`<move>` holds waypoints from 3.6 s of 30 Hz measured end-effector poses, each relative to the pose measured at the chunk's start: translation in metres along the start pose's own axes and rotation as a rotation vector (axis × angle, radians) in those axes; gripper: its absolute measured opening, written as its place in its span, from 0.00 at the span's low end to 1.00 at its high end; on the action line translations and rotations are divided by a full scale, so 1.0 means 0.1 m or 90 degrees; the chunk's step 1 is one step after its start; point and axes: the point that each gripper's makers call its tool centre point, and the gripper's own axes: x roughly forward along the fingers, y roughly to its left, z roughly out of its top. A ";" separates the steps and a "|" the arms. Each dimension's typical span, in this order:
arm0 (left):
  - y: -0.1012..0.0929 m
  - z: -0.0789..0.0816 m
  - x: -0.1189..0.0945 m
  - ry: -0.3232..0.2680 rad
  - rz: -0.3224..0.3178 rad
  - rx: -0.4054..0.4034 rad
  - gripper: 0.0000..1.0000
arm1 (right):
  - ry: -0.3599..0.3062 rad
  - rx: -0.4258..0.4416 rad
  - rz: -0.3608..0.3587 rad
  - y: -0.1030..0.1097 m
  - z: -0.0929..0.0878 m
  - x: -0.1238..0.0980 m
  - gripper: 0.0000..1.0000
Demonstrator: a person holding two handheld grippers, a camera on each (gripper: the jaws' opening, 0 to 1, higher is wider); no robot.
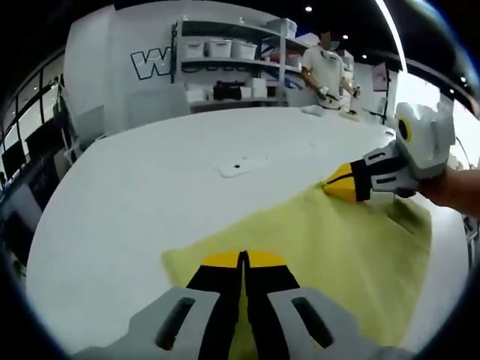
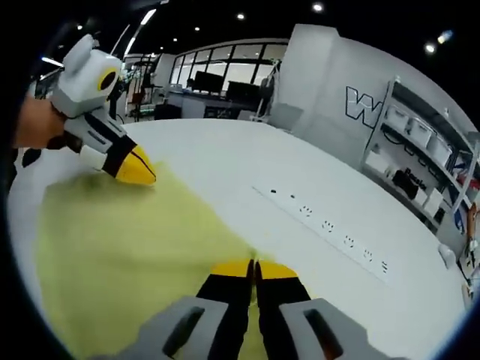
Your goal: Fold the garment on the visible template until the final outline fits inside the template.
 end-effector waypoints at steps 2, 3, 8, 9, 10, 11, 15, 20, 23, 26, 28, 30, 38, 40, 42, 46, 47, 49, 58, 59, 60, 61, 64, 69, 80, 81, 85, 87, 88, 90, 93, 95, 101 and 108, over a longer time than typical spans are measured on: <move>0.00 -0.03 0.00 0.005 0.000 0.001 0.00 | 0.008 0.002 -0.001 0.01 -0.04 0.02 0.00; 0.00 -0.04 0.00 0.008 0.000 0.002 0.00 | 0.014 -0.001 -0.007 0.00 -0.06 0.04 0.02; 0.02 -0.16 0.00 0.026 0.002 0.003 0.00 | 0.007 0.014 -0.011 -0.03 -0.04 0.03 0.07; 0.02 -0.17 0.00 0.027 0.003 0.003 0.00 | 0.007 0.014 -0.010 -0.03 -0.04 0.03 0.07; 0.02 -0.17 0.00 0.024 0.003 0.000 0.00 | 0.006 0.015 -0.011 -0.03 -0.04 0.03 0.07; 0.02 -0.16 0.00 0.021 0.003 -0.002 0.00 | 0.005 0.017 -0.011 -0.03 -0.04 0.03 0.07; 0.02 -0.16 0.00 0.023 0.005 0.005 0.00 | 0.005 0.042 -0.023 -0.07 -0.04 0.01 0.10; 0.03 -0.16 0.00 0.024 0.004 0.006 0.00 | -0.013 0.052 -0.040 -0.16 0.02 -0.09 0.09; 0.03 -0.16 -0.01 0.024 0.006 0.005 0.00 | -0.012 0.060 -0.051 -0.23 -0.01 -0.14 0.08; 0.04 -0.17 -0.01 0.024 0.009 0.006 0.00 | -0.013 0.079 -0.059 -0.30 -0.03 -0.19 0.08; 0.07 -0.17 -0.02 0.025 0.014 0.008 0.00 | -0.012 0.076 -0.064 -0.32 -0.05 -0.20 0.07; 0.08 -0.17 -0.02 0.025 0.015 0.007 0.00 | 0.005 0.076 -0.065 -0.33 -0.12 -0.18 0.07; 0.10 -0.17 -0.02 0.025 0.017 0.011 0.00 | 0.032 0.065 -0.088 -0.40 -0.26 -0.15 0.04; 0.11 -0.18 -0.03 0.026 0.019 0.010 0.00 | 0.033 0.061 -0.091 -0.40 -0.28 -0.16 0.01; 0.11 -0.18 -0.03 0.026 0.019 0.009 0.00 | 0.043 0.038 -0.108 -0.49 -0.31 -0.15 0.00; 0.12 -0.18 -0.03 0.028 0.022 0.013 0.00 | 0.041 0.078 -0.120 -0.53 -0.41 -0.21 0.00; 0.12 -0.18 -0.03 0.027 0.022 0.013 0.00 | 0.042 0.075 -0.119 -0.54 -0.41 -0.21 0.00; 0.17 -0.18 -0.04 0.029 0.036 0.019 0.00 | 0.053 0.067 -0.134 -0.60 -0.43 -0.22 0.00; 0.20 -0.18 -0.05 0.019 0.041 0.000 0.00 | 0.035 0.113 -0.126 -0.64 -0.37 -0.27 0.08; 0.21 -0.17 -0.05 0.019 0.043 -0.002 0.00 | 0.022 0.116 -0.130 -0.66 -0.33 -0.28 0.09; 0.22 -0.17 -0.06 0.017 0.049 -0.004 0.00 | 0.013 0.119 -0.133 -0.68 -0.30 -0.31 0.08; 0.23 -0.12 -0.08 0.004 0.051 -0.004 0.00 | 0.003 0.115 -0.140 -0.70 -0.25 -0.36 0.09; 0.24 -0.04 -0.12 -0.010 0.055 -0.001 0.00 | -0.004 0.110 -0.147 -0.74 -0.21 -0.44 0.10; 0.24 0.11 -0.21 -0.033 0.062 -0.003 0.00 | -0.012 0.118 -0.153 -0.74 -0.15 -0.56 0.12; 0.12 0.22 -0.42 -0.048 0.062 0.002 0.33 | -0.044 0.102 -0.154 -0.66 0.10 -0.87 0.17; 0.11 0.24 -0.44 -0.052 0.062 -0.001 0.38 | -0.042 0.098 -0.154 -0.65 0.10 -0.90 0.17; 0.07 0.29 -0.51 -0.061 0.063 0.000 0.50 | -0.046 0.096 -0.154 -0.60 0.13 -1.00 0.18; 0.06 0.33 -0.58 -0.069 0.068 -0.002 0.56 | -0.050 0.097 -0.154 -0.58 0.16 -1.06 0.18; 0.05 0.35 -0.60 -0.070 0.068 -0.004 0.57 | -0.051 0.096 -0.154 -0.58 0.17 -1.08 0.19; 0.01 0.38 -0.67 -0.076 0.067 -0.003 0.58 | -0.060 0.095 -0.156 -0.55 0.22 -1.17 0.21; -0.04 0.44 -0.78 -0.089 0.068 -0.002 0.61 | -0.075 0.100 -0.158 -0.52 0.29 -1.29 0.26; -0.07 0.45 -0.83 -0.091 0.066 0.001 0.61 | -0.079 0.105 -0.162 -0.50 0.31 -1.36 0.30; -0.16 0.48 -1.07 -0.105 0.067 0.008 0.61 | -0.101 0.134 -0.169 -0.41 0.31 -1.59 0.37; -0.27 0.38 -1.33 -0.112 0.069 0.000 0.61 | -0.105 0.186 -0.170 -0.28 0.23 -1.87 0.43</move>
